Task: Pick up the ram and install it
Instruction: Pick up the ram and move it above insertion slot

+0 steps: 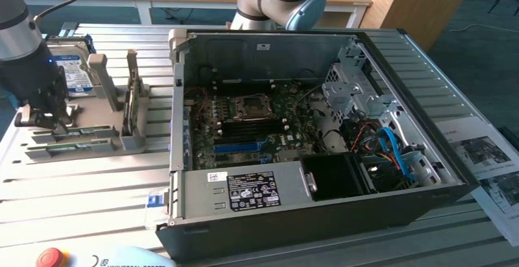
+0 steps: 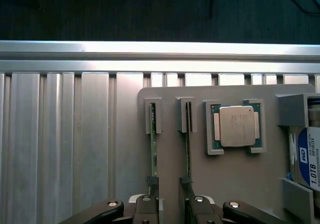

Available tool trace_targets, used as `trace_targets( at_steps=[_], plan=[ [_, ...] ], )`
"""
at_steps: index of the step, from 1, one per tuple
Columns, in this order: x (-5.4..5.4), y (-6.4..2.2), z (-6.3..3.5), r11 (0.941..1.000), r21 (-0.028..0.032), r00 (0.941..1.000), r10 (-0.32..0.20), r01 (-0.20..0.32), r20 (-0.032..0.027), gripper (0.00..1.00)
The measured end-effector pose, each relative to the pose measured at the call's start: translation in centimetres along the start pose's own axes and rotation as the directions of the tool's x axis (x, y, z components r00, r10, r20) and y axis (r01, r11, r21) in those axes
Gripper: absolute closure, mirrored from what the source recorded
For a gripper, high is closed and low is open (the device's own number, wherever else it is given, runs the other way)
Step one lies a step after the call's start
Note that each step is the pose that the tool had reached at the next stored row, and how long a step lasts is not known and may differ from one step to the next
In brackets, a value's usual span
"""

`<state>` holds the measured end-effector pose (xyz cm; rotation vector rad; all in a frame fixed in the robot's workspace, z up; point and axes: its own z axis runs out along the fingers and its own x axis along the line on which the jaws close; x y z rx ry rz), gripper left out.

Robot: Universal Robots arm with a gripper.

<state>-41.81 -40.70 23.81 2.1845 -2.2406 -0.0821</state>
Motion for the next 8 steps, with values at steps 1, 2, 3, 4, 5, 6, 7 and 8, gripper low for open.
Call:
trace_targets(
  at_steps=[1,2,3,4,5,6,7,8],
  plan=[
    [0.05,0.0,0.01,1.0,-0.0001,1.0,0.0,0.0,0.0,0.7],
    [0.12,0.0,0.02,1.0,-0.0001,1.0,0.0,0.0,0.0,0.7],
    [0.19,-0.01,0.04,1.0,-0.0001,1.0,0.0,0.0,0.0,0.7],
    [0.26,-0.01,0.06,1.0,0.0,1.0,0.0,0.0,0.0,0.7],
    [0.33,-0.02,0.14,1.0,0.0001,1.0,0.0,0.0,0.0001,0.7],
    [0.4,-0.02,0.24,1.0,0.0002,1.0,0.0,0.0,0.0001,0.7],
    [0.46,-0.03,0.35,1.0,0.0002,1.0,0.0,0.0,0.0001,0.7],
    [0.52,-0.03,0.47,1.0,0.0,1.0,0.0,0.0,0.0,0.7]
  ],
)
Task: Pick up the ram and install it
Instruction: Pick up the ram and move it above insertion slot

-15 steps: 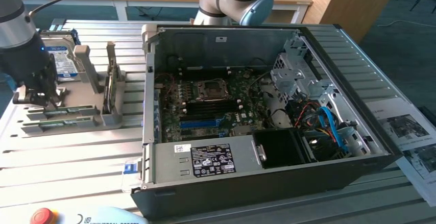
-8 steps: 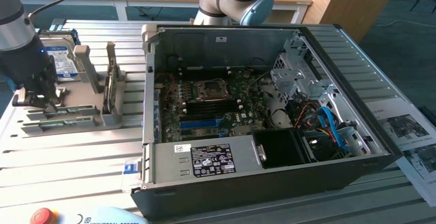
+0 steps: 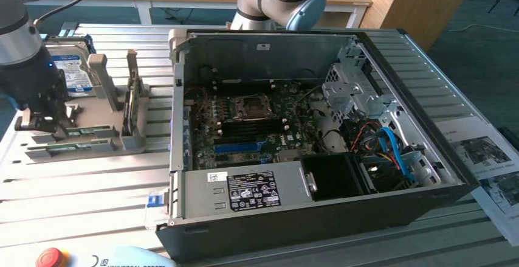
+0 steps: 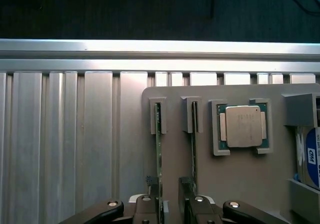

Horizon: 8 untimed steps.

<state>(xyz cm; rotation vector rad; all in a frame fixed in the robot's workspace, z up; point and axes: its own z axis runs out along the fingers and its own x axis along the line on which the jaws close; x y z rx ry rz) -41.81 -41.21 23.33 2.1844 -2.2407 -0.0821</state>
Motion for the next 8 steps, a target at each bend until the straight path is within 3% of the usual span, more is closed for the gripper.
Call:
trace_targets(
  at_steps=[8],
  plan=[
    [0.08,-0.02,0.31,1.0,0.0003,1.0,0.0,0.0,0.0002,0.7]
  ],
)
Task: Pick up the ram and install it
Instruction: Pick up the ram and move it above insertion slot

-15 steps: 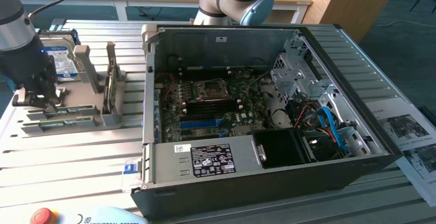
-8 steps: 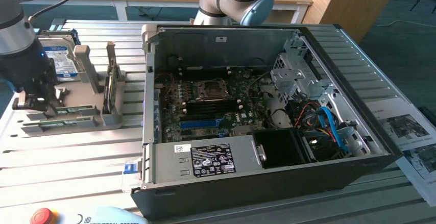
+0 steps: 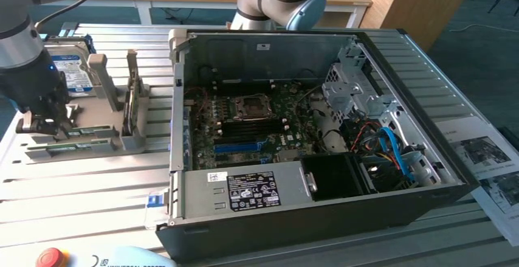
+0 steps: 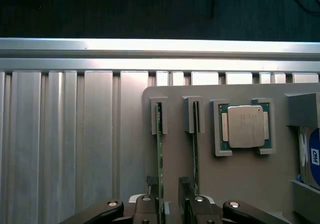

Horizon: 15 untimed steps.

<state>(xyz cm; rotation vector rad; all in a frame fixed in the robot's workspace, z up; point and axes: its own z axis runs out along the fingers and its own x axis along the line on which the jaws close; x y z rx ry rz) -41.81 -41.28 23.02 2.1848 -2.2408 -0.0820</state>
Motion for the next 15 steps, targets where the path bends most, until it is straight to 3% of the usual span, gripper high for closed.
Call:
trace_targets(
  at_steps=[15],
  plan=[
    [0.03,-0.03,0.93,1.0,-0.0005,1.0,0.0,0.0,-0.0004,0.7]
  ],
)
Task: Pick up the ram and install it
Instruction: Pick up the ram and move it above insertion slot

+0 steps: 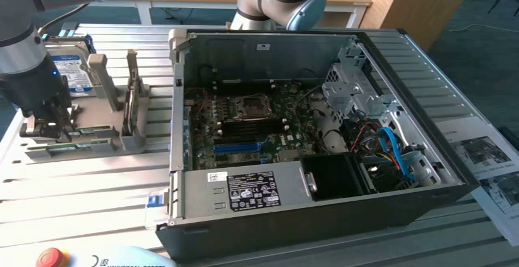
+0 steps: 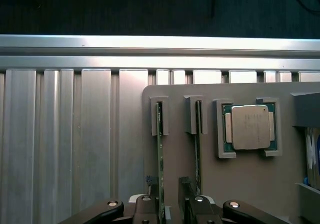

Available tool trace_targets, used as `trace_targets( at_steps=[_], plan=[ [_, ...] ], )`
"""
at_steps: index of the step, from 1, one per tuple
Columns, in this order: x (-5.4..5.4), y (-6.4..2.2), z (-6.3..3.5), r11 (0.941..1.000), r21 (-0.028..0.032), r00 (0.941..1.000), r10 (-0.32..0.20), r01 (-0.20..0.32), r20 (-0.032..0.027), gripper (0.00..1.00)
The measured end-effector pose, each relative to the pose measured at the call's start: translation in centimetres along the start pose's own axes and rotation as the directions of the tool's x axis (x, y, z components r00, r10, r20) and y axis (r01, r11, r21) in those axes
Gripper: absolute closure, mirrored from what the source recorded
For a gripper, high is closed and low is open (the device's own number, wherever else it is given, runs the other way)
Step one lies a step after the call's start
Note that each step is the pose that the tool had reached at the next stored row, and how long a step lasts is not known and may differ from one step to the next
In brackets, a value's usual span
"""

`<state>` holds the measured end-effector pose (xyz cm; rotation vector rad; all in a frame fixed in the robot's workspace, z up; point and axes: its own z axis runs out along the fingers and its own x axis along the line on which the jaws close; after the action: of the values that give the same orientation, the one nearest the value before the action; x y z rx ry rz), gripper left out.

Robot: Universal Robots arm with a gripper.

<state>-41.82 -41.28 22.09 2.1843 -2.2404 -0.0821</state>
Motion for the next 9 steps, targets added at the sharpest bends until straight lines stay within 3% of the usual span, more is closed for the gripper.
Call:
trace_targets(
  at_steps=[9],
  plan=[
    [0.08,-0.02,0.27,1.0,0.0002,1.0,0.0,0.0,0.0002,0.7]
  ],
)
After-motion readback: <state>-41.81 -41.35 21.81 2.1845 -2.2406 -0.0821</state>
